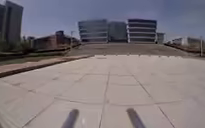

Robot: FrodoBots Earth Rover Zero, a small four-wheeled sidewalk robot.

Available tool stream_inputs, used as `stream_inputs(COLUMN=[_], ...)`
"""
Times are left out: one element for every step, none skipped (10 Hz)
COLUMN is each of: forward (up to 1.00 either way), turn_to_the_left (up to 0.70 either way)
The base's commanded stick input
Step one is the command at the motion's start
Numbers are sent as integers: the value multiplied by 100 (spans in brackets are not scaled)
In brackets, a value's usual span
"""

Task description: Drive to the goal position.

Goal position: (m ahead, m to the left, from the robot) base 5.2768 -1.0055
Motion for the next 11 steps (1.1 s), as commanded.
stream_inputs(forward=[70,70,70,70,70,70,70,70,70,70,70], turn_to_the_left=[-34,-26,-14,-2,0,0,0,0,0,-3,-13])
